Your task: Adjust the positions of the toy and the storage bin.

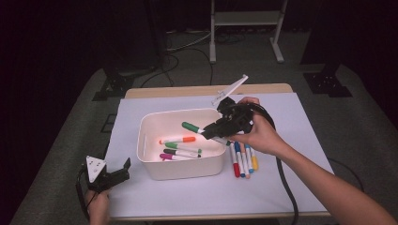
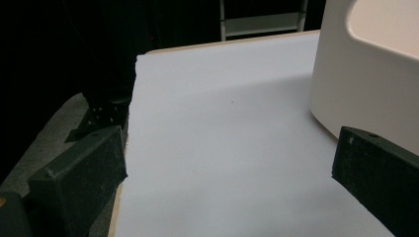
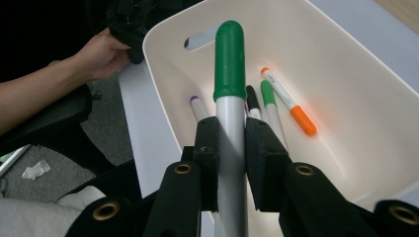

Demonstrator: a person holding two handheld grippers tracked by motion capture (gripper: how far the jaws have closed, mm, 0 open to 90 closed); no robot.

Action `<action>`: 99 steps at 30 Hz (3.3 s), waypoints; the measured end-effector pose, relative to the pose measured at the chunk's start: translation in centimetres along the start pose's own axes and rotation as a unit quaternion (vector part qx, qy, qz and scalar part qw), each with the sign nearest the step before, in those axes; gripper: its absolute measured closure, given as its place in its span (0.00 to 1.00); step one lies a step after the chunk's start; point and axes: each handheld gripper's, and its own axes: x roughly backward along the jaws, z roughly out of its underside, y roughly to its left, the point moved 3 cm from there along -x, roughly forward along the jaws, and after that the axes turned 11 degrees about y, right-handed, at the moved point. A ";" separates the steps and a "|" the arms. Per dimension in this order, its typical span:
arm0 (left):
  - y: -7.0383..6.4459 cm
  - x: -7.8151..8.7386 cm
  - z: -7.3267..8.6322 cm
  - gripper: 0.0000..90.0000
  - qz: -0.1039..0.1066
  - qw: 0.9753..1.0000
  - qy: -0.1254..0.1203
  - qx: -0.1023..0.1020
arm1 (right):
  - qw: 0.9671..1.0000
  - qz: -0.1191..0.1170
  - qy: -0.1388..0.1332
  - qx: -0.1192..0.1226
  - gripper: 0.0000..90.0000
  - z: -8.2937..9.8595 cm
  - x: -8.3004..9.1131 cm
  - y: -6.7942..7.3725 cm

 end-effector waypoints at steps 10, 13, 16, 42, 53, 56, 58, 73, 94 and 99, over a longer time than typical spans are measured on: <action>0.0 0.1 0.0 0.00 0.000 1.000 -0.002 0.000 | 0.999 -0.018 0.012 0.024 0.84 -2.1 -2.5 0.8; 0.0 0.1 0.0 0.00 0.001 1.000 -0.002 0.000 | 0.999 -0.023 0.015 0.026 0.84 -2.5 -3.1 0.9; 0.0 0.1 0.0 0.00 0.001 1.000 -0.002 0.001 | 0.999 -0.025 0.021 0.029 0.84 -2.8 -3.9 0.8; 0.1 0.1 0.0 0.00 0.003 1.000 -0.005 0.002 | 0.993 -0.047 0.092 0.051 0.84 -5.4 -12.4 0.1; 0.1 0.1 0.0 0.00 0.003 1.000 -0.006 0.006 | 0.990 -0.052 0.118 0.062 0.84 -5.6 -14.3 0.3; 0.1 0.1 0.0 0.00 0.004 1.000 -0.005 0.007 | 0.989 -0.051 0.123 0.064 0.84 -5.6 -14.6 0.4; 0.1 0.1 0.0 0.00 0.004 1.000 -0.006 0.007 | 0.988 -0.044 0.129 0.068 0.83 -5.7 -14.9 0.5; 0.1 0.1 0.0 0.00 0.005 1.000 -0.006 0.004 | 0.993 -0.041 0.097 0.056 0.66 -5.0 -11.8 0.2; 0.1 0.1 0.0 0.00 0.002 1.000 -0.004 0.002 | 1.000 0.007 0.003 -0.023 0.58 2.5 -0.9 -2.8; 0.1 0.1 0.0 0.00 0.003 1.000 -0.004 0.001 | 0.999 0.020 -0.008 -0.045 0.57 5.3 0.9 -3.7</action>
